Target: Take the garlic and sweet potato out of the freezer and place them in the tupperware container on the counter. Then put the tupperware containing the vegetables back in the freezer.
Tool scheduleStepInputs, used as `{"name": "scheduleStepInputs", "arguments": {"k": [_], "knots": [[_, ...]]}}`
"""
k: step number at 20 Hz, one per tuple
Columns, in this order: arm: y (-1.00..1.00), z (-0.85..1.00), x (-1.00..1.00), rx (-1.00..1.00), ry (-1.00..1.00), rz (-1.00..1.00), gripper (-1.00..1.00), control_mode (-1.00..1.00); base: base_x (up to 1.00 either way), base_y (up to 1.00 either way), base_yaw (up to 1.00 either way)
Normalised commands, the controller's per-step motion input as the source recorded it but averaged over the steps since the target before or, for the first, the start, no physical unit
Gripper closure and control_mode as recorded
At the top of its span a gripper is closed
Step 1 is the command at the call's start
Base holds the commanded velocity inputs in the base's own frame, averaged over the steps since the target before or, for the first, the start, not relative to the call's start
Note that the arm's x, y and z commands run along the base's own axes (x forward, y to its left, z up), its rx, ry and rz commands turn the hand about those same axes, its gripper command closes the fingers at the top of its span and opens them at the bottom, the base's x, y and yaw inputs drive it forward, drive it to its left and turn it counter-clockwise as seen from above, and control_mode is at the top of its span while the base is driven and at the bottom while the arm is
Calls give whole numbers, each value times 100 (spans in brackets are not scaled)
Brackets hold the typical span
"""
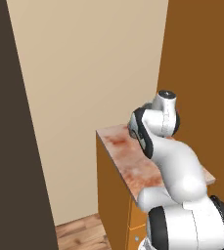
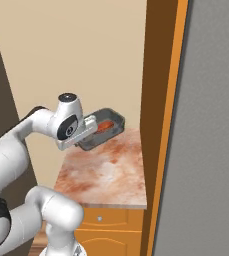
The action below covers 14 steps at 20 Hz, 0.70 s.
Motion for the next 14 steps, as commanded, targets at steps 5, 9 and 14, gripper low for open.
{"name": "scheduleStepInputs", "arguments": {"k": [5, 9, 14], "knots": [[41, 59, -29, -13, 4, 48, 100, -100, 0, 0, 0], [16, 41, -52, -16, 0, 51, 100, -100, 0, 0, 0], [0, 16, -61, -16, 0, 52, 100, -100, 0, 0, 0]]}}
